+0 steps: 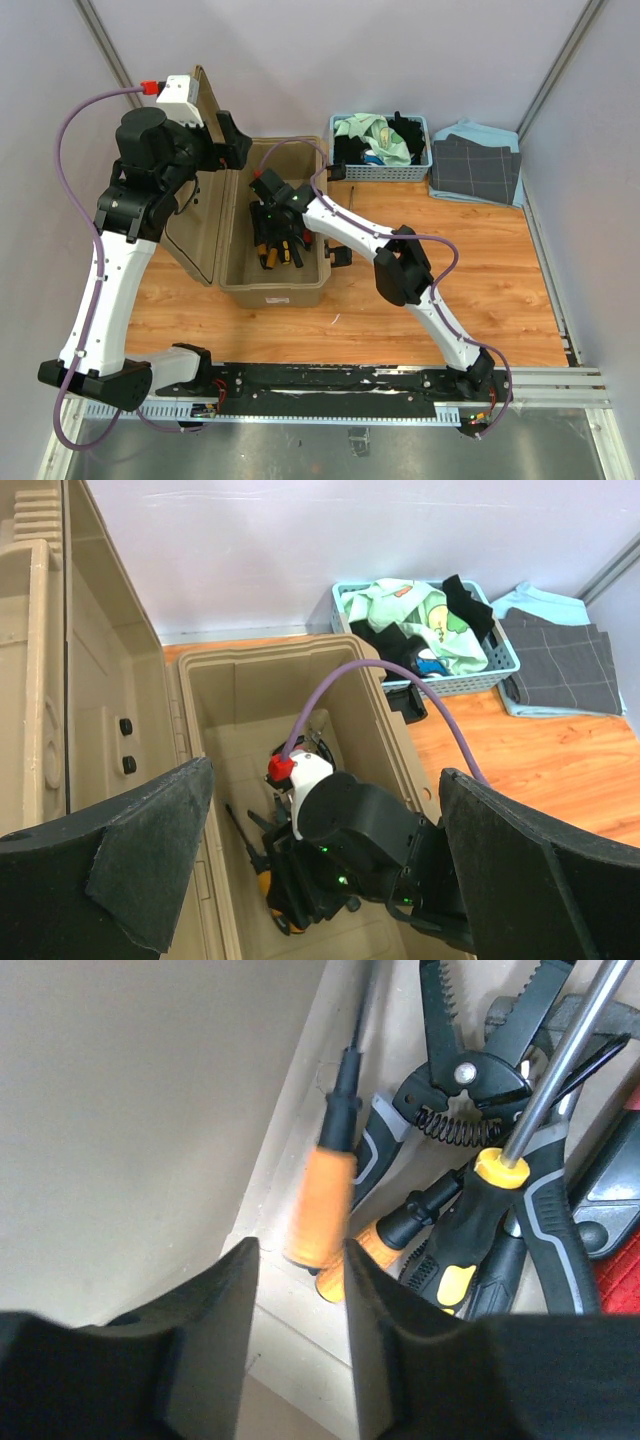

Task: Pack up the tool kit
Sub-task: Place the screwdriver in the toolbox, then pick up the screwdriver from the center of the board.

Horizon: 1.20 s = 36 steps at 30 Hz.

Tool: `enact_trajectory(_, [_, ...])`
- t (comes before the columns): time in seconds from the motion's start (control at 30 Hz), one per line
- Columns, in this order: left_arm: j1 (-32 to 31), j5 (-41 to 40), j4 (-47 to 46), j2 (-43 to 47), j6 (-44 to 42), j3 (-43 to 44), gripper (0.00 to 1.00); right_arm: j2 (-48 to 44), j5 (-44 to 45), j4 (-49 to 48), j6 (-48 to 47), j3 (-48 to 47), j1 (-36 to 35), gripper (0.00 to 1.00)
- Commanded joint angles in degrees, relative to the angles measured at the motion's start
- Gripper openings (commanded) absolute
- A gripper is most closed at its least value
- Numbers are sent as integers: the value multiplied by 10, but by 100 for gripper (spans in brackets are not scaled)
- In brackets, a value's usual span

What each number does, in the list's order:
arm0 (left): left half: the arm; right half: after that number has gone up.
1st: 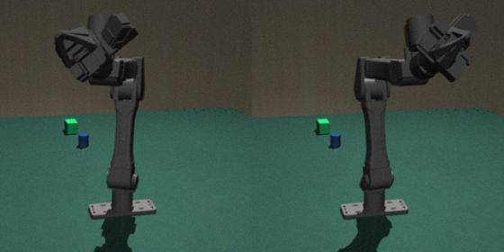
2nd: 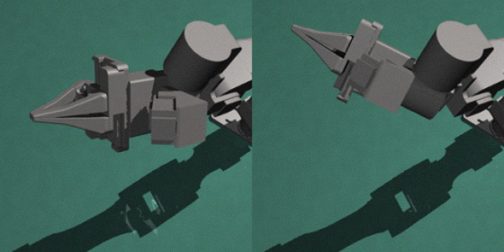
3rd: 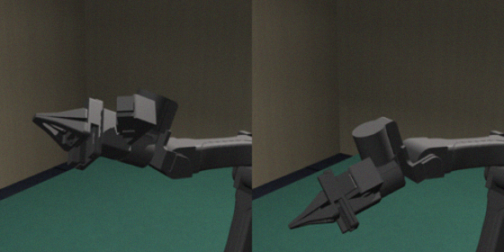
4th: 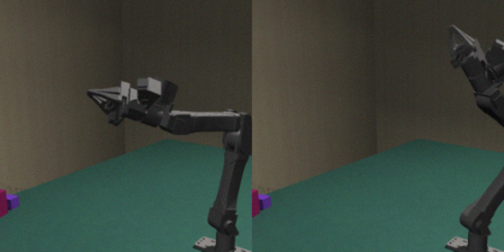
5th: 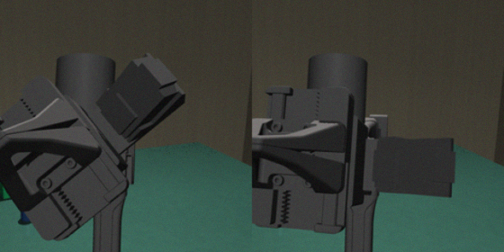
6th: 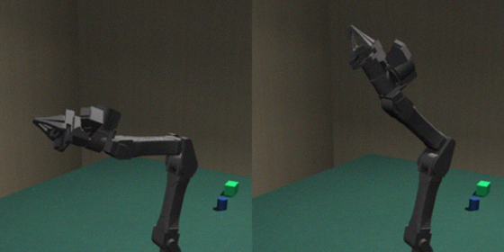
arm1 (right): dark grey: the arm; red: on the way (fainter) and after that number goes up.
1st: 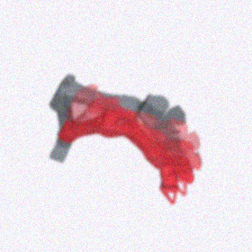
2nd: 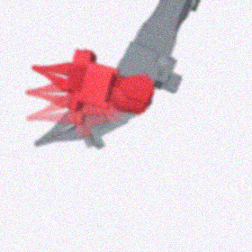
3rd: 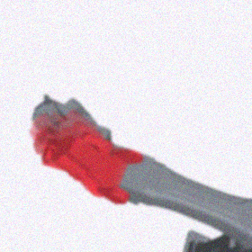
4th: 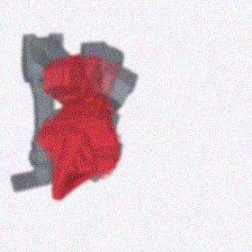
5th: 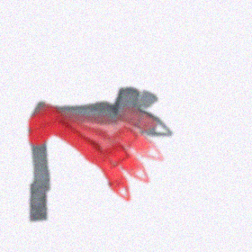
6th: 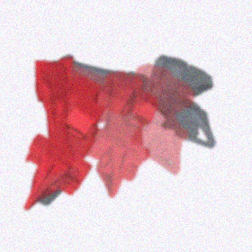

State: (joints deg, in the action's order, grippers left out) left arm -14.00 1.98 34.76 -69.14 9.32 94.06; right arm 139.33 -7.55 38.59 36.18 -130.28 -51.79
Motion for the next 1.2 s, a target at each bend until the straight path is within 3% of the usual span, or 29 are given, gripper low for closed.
enact_trajectory(0.0, [4,-4,-17,12,3,-2,99,5,-4,2,-1,7,-2,44])
enact_trajectory(0.23, [4,-5,-17,12,3,-2,99,-27,8,-18,-5,32,9,52])
enact_trajectory(0.37, [4,-6,-18,12,1,-2,99,-80,46,-20,-26,26,32,63])
enact_trajectory(0.5, [4,-5,-23,11,-1,-2,99,-144,70,-26,-33,30,78,70])
enact_trajectory(0.73, [4,5,-29,4,4,0,99,-270,88,-41,-46,58,180,73])
enact_trajectory(0.9, [4,10,-30,-3,8,2,99,-344,123,-10,-61,152,233,75])
enact_trajectory(1.17, [4,21,-30,-16,14,10,99,-362,162,28,-32,330,238,76])
